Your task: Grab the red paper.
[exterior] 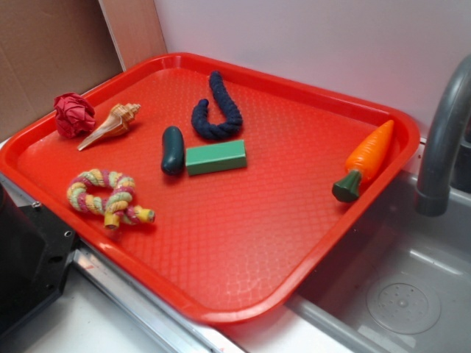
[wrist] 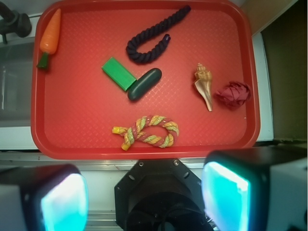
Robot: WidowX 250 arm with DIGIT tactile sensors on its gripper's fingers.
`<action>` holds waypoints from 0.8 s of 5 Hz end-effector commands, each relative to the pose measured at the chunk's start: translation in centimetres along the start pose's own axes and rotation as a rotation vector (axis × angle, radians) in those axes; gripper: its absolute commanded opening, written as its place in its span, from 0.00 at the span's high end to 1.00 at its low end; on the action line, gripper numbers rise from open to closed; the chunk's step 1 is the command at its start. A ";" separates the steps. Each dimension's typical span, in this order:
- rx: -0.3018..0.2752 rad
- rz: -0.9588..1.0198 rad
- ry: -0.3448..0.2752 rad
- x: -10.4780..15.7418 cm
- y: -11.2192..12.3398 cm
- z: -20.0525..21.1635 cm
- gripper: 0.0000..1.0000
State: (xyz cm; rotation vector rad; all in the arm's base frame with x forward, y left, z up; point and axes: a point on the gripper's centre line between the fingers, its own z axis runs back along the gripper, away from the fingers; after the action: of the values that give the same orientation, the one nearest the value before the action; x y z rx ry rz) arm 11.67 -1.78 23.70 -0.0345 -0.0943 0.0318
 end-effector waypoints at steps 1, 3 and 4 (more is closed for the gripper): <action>0.000 0.000 0.000 0.0 0.0 0.0 0.00; 0.072 0.329 -0.048 2.4 6.1 -6.2 0.00; 0.103 0.497 -0.069 3.2 8.1 -8.9 0.00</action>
State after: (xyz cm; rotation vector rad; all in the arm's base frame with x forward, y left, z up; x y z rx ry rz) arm 15.52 5.84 14.14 0.0466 -0.1268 0.5396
